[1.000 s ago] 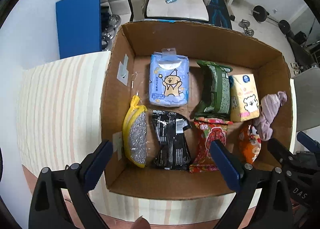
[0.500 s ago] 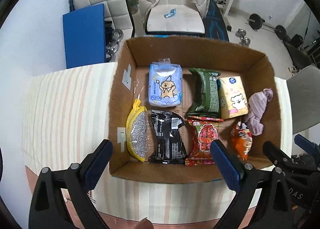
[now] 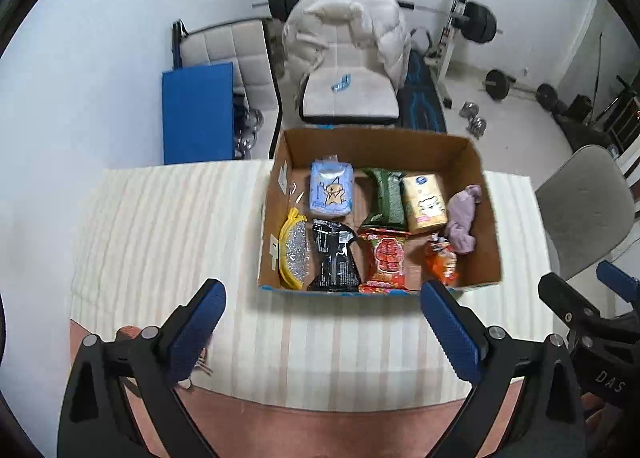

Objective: Organize soft objects

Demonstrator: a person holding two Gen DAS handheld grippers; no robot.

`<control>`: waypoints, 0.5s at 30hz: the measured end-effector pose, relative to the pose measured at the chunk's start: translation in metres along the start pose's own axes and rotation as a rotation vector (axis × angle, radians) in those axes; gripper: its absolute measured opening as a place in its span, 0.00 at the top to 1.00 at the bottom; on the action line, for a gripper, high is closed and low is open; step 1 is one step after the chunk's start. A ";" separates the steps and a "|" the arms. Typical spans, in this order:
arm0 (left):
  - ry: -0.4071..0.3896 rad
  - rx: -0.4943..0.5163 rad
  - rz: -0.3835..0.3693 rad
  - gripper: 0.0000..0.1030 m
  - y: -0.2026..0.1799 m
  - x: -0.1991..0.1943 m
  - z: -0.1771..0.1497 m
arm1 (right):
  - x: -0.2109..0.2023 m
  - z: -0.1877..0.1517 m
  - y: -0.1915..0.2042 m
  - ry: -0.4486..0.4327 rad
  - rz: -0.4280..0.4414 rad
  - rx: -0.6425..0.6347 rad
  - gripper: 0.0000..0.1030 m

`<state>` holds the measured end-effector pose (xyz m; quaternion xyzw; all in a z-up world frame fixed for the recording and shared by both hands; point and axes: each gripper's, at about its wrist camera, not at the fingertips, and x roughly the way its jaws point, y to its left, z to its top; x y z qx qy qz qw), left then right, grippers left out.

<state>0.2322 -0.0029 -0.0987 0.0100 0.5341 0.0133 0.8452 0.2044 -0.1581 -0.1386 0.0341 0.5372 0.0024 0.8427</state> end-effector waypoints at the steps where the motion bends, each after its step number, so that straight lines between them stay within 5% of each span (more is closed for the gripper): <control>1: -0.014 -0.006 0.005 0.03 0.001 -0.012 -0.004 | -0.012 -0.005 -0.001 -0.011 0.006 0.002 0.00; 15: -0.081 -0.012 -0.037 0.03 0.000 -0.108 -0.044 | -0.159 -0.058 -0.008 -0.165 0.057 -0.020 0.00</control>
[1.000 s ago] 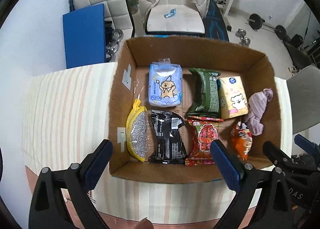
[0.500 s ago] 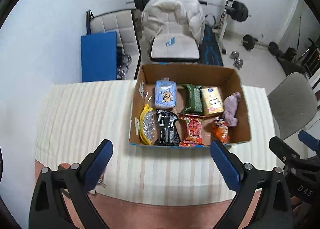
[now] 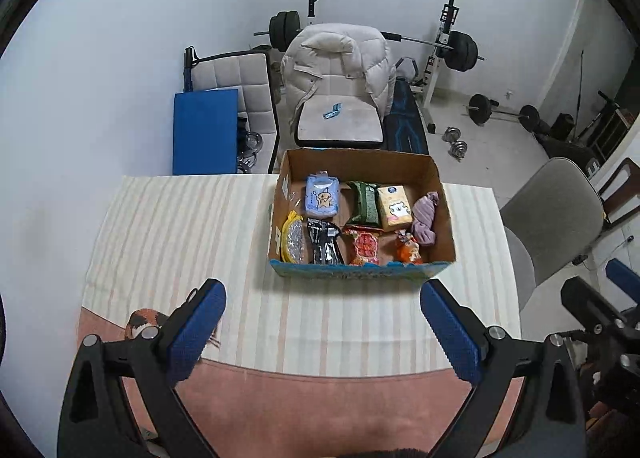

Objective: Organize soft objects

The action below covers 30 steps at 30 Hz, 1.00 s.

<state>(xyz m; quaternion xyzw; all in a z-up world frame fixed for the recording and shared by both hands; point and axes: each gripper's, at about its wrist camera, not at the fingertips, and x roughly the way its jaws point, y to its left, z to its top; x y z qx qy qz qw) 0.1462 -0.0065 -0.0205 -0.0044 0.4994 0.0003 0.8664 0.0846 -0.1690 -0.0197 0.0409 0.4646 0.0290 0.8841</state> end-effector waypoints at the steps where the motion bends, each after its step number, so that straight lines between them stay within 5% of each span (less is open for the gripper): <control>1: -0.003 0.002 -0.003 0.03 -0.001 -0.005 -0.002 | -0.009 -0.001 0.001 -0.010 0.005 -0.006 0.00; 11: -0.044 0.008 -0.011 0.03 -0.004 -0.036 -0.016 | -0.052 -0.015 0.004 -0.026 0.005 -0.027 0.00; 30: -0.138 -0.001 0.006 0.00 -0.004 -0.050 -0.007 | -0.066 0.001 0.005 -0.109 -0.069 -0.003 0.00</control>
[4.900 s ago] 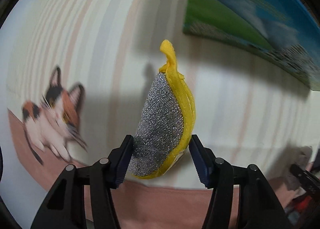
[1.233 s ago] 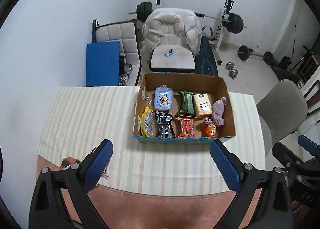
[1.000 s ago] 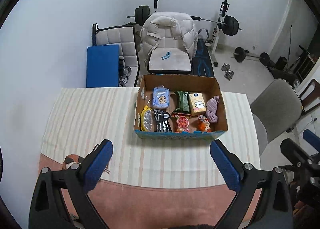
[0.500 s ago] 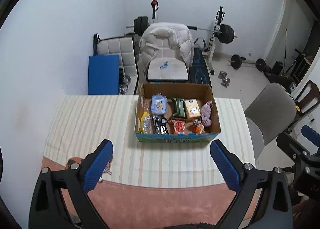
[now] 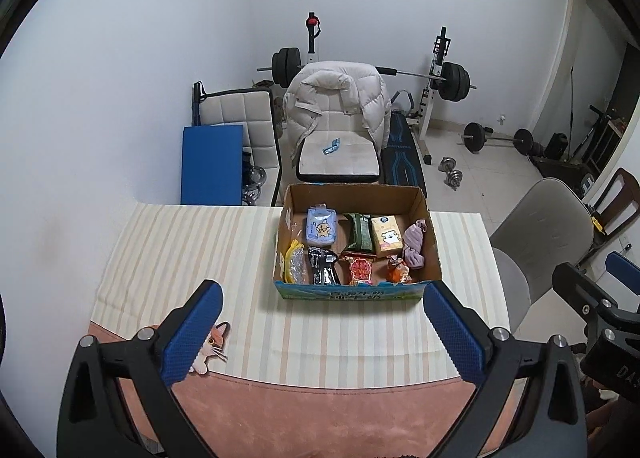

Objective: Organize soft objects

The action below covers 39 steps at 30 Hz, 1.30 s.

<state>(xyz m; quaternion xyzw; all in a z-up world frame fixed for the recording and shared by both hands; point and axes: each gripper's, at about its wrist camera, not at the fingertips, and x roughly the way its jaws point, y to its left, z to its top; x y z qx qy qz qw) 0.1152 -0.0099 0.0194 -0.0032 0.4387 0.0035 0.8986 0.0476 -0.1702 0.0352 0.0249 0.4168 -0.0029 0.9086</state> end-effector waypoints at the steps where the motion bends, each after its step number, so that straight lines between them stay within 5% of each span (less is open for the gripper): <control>1: -0.002 0.001 0.000 0.00 0.000 -0.001 0.000 | 0.000 0.000 -0.001 -0.001 -0.004 0.002 0.00; 39: -0.011 0.007 -0.007 0.00 0.001 -0.012 0.002 | -0.008 0.001 -0.010 -0.005 -0.012 0.015 0.00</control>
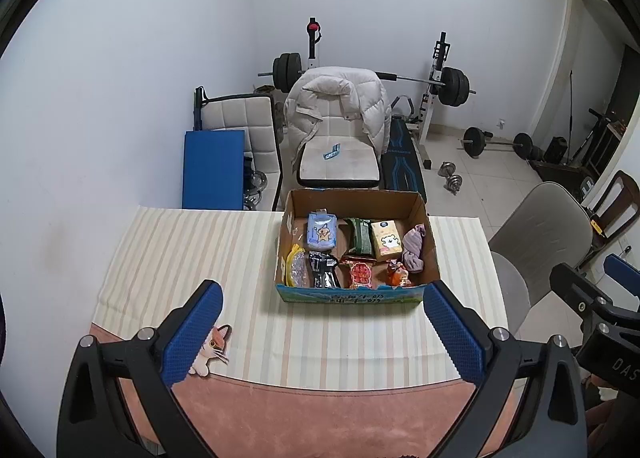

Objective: Organize soft objects

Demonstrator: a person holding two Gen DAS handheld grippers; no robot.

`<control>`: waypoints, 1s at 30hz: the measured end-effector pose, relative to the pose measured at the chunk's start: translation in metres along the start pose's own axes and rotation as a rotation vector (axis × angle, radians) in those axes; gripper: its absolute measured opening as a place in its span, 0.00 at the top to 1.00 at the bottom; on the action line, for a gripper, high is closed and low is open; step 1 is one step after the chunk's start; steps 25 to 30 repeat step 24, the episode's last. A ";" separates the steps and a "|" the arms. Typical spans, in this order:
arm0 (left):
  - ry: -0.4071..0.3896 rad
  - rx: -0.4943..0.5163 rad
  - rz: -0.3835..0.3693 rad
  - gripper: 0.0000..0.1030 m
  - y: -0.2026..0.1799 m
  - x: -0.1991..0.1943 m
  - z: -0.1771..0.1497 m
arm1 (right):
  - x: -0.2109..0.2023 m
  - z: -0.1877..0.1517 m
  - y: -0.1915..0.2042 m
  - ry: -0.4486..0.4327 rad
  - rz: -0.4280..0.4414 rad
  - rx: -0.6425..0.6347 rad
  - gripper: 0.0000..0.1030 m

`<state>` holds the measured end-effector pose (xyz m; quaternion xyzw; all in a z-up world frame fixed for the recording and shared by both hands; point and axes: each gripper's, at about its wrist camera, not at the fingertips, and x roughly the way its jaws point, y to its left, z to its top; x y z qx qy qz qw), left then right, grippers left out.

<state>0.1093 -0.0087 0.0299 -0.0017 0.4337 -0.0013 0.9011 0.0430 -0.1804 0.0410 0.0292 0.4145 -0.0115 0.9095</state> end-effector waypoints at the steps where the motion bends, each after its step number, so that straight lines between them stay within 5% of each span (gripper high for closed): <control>1: 0.000 0.000 0.001 0.00 0.000 0.000 0.001 | 0.001 -0.001 0.000 0.000 -0.001 0.000 0.00; 30: -0.010 -0.010 0.001 0.00 0.004 0.000 -0.001 | 0.005 -0.004 0.001 -0.001 -0.006 -0.004 0.00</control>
